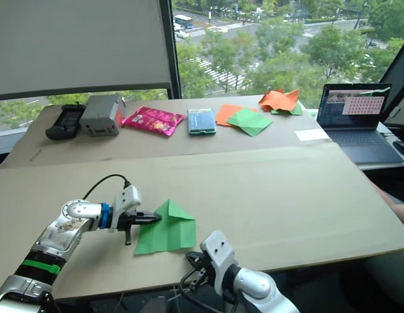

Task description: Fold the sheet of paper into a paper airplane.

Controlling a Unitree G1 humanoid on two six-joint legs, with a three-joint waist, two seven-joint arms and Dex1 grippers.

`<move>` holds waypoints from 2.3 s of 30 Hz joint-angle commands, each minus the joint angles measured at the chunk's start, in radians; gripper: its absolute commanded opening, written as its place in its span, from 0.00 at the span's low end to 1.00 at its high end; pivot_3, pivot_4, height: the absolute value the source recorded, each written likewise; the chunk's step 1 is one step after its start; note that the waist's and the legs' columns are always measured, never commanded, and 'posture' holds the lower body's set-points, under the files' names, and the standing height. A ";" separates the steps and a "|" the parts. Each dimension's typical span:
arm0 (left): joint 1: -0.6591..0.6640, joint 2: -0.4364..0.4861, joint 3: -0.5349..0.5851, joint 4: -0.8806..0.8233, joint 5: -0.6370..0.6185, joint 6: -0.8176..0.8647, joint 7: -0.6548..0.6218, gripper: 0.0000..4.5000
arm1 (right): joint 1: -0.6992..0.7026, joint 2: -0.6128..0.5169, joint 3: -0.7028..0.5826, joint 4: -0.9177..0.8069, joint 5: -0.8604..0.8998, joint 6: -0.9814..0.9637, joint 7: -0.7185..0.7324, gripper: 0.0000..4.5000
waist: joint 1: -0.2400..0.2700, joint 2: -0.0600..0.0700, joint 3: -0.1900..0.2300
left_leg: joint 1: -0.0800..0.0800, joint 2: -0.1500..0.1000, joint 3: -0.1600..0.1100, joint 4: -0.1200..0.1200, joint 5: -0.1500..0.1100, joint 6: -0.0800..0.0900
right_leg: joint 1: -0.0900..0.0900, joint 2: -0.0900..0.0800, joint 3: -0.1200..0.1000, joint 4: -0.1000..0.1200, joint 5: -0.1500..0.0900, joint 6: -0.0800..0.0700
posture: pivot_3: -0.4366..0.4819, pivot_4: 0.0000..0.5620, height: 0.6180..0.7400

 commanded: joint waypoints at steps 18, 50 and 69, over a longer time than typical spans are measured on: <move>-0.038 -0.009 -0.027 0.113 0.053 -0.038 -0.014 0.01 | -0.099 0.162 -0.085 0.221 0.046 -0.153 -0.043 0.00 | 0.004 -0.002 0.001 | 0.000 0.001 -0.001 0.001 -0.001 0.003 | 0.000 0.001 -0.001 0.004 0.000 0.000 | 0.48 0.27 0.88; -0.039 0.016 -0.002 0.085 0.076 -0.034 -0.001 0.01 | -0.296 0.162 -0.035 0.225 0.068 -0.126 0.090 0.00 | -0.015 0.002 0.003 | 0.000 0.000 0.001 0.003 -0.001 0.004 | 0.000 0.002 0.001 0.007 0.000 0.000 | 0.48 0.27 0.88; 0.015 0.064 0.062 -0.078 -0.012 0.063 -0.019 0.01 | -0.363 0.183 -0.018 0.311 0.044 -0.134 0.095 0.00 | -0.018 0.002 0.005 | 0.000 0.000 0.001 0.003 -0.001 0.004 | 0.000 0.002 0.002 0.007 0.000 0.000 | 0.48 0.27 0.88</move>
